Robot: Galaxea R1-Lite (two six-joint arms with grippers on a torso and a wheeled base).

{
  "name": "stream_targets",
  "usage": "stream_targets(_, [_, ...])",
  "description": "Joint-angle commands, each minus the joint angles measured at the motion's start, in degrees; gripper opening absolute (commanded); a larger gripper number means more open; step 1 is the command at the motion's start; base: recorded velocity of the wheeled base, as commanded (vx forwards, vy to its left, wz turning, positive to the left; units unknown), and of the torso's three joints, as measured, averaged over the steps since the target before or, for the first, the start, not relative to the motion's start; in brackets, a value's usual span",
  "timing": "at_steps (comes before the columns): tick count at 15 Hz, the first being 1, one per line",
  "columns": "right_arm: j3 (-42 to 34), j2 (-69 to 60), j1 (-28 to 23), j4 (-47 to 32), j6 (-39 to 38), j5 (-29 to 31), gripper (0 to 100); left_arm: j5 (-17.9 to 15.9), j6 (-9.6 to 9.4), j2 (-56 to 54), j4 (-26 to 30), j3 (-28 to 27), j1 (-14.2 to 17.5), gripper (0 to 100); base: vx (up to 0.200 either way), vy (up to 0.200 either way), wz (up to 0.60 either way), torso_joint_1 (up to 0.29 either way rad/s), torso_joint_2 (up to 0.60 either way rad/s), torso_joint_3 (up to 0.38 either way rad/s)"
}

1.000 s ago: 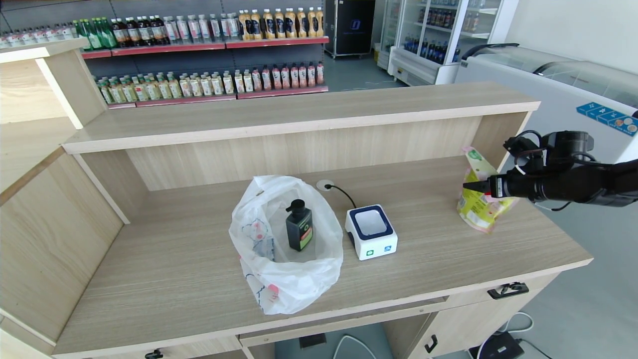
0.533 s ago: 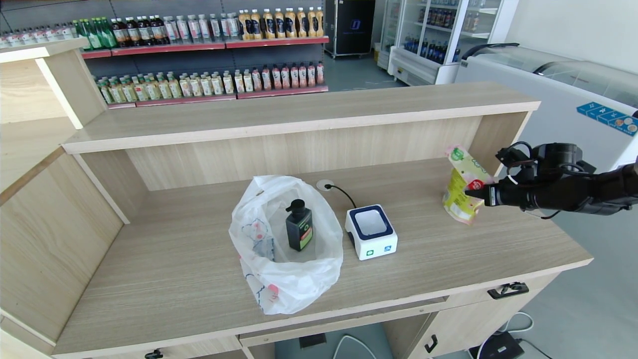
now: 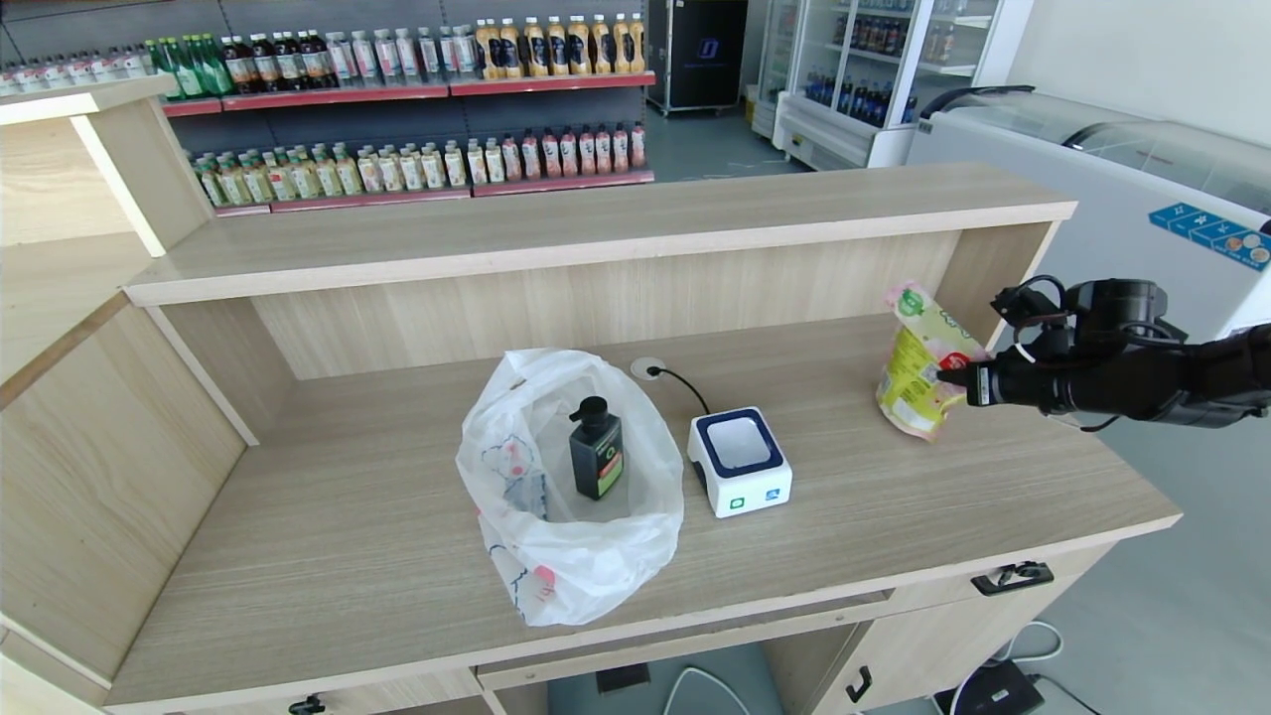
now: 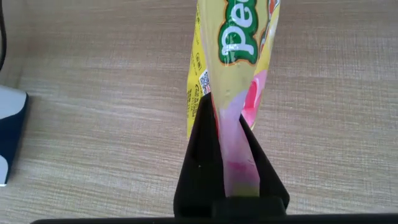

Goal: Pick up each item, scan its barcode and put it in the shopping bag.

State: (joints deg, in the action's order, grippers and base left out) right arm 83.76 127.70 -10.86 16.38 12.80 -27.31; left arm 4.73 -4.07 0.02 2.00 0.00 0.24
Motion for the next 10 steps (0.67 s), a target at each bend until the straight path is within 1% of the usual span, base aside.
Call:
stream_targets(1, [-4.1,-4.6,-0.3,0.1,0.4,0.0,0,0.0,0.03,0.0,0.0,0.0,0.1,100,0.000,0.000,0.00,0.000,0.00,0.000])
stream_targets(2, [-8.9,-8.9,-0.5,0.1,0.5,-0.1,0,0.0,-0.06,0.0,0.0,0.0,0.0,100,0.000,0.000,0.00,0.000,0.00,0.000])
stream_targets(3, [-12.0,-11.4,-0.7,0.1,0.6,-0.1,0,0.0,-0.06,0.0,0.0,0.0,0.0,100,0.000,0.000,0.00,0.000,0.00,0.000])
stream_targets(4, [-17.8,-16.6,-1.0,0.2,0.6,-0.2,0,0.0,0.03,0.0,0.0,0.0,0.1,100,0.000,0.000,0.00,0.000,0.00,0.000])
stream_targets(5, [-20.8,-19.5,-1.0,1.1,0.6,-0.5,0,0.0,0.03,0.0,0.0,0.0,0.1,100,0.000,0.000,0.00,0.000,0.00,0.000])
stream_targets(6, [-22.4,-21.1,-1.1,2.2,0.6,-1.5,0,0.0,-0.06,0.0,0.0,0.0,0.1,100,0.000,0.000,0.00,0.000,0.00,0.000])
stream_targets(7, [-25.3,-23.5,-1.2,4.7,0.6,-4.7,0,0.0,-0.06,0.0,0.0,0.0,0.1,100,0.000,0.000,0.00,0.000,0.00,0.000])
stream_targets(9, [-29.0,-25.8,-1.2,7.7,0.6,-6.8,0,0.0,-0.06,0.0,0.0,0.0,0.0,100,0.000,0.000,0.00,0.000,0.00,0.000])
stream_targets(10, [-30.0,-26.5,-1.2,8.0,0.6,-7.2,0,0.0,0.03,0.0,0.0,0.0,0.0,100,0.000,0.000,0.00,0.000,0.00,0.000])
